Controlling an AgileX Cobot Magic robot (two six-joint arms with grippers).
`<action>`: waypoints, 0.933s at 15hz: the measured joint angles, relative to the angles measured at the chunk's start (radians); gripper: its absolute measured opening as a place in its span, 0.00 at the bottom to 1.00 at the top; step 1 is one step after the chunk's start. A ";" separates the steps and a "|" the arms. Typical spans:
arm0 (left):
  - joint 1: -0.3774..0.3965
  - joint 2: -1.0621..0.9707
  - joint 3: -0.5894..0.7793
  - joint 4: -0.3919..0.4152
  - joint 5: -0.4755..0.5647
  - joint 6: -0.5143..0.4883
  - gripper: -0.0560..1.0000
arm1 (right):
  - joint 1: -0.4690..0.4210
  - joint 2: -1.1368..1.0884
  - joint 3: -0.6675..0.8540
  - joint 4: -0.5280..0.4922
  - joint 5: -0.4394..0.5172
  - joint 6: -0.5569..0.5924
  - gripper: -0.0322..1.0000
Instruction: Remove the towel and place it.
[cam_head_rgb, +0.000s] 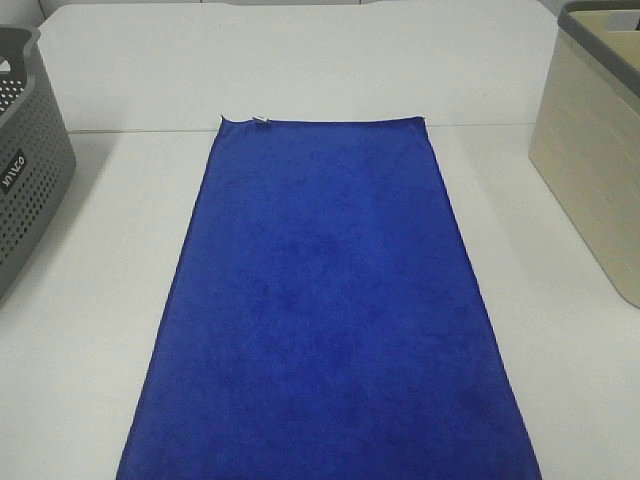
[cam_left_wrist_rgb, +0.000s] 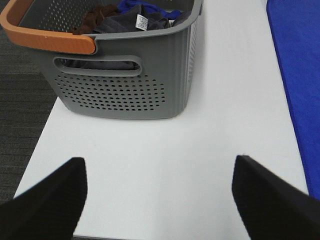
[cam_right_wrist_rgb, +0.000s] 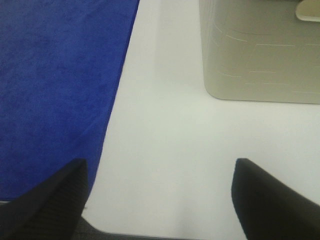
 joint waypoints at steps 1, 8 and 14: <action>0.000 0.000 0.009 -0.002 -0.021 -0.010 0.75 | 0.000 0.000 0.000 0.002 0.000 0.000 0.79; -0.008 0.000 0.038 -0.106 -0.084 -0.028 0.75 | 0.000 0.000 0.000 0.032 0.000 0.000 0.79; -0.081 0.000 0.038 -0.112 -0.085 -0.025 0.75 | 0.000 0.000 0.000 0.033 0.000 0.000 0.79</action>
